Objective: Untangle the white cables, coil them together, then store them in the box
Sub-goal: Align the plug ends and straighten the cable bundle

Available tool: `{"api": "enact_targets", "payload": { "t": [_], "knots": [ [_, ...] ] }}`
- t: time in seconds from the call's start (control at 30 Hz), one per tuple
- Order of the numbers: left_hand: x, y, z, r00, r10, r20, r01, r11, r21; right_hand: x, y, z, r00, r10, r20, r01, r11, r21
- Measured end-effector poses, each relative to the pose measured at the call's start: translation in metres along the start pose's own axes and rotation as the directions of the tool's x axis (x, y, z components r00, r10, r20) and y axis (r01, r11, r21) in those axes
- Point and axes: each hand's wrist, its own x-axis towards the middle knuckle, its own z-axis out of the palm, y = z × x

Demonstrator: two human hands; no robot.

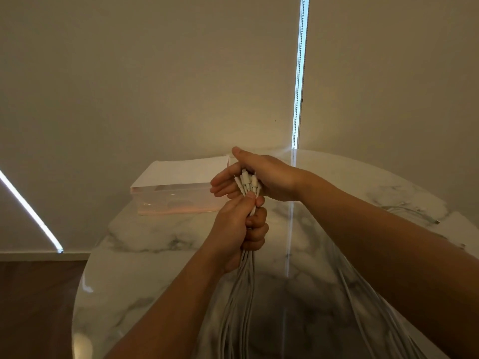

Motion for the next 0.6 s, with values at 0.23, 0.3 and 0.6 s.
{"api": "enact_targets", "payload": {
  "t": [0.23,0.3,0.6],
  "knots": [
    [0.001,0.003,-0.003,0.999,0.015,0.041,-0.016,0.999,0.033,-0.002,-0.002,-0.006,0.999,0.003,0.037,-0.004,1.0,0.025],
    [0.003,0.002,-0.004,1.0,0.029,0.007,-0.03,0.997,0.077,-0.003,-0.004,-0.005,1.0,-0.008,0.003,0.008,0.999,-0.032],
    [0.018,0.011,-0.017,0.976,0.025,-0.216,-0.052,0.992,-0.119,-0.027,0.03,0.032,0.816,0.195,-0.544,0.107,0.874,0.474]
  ]
}}
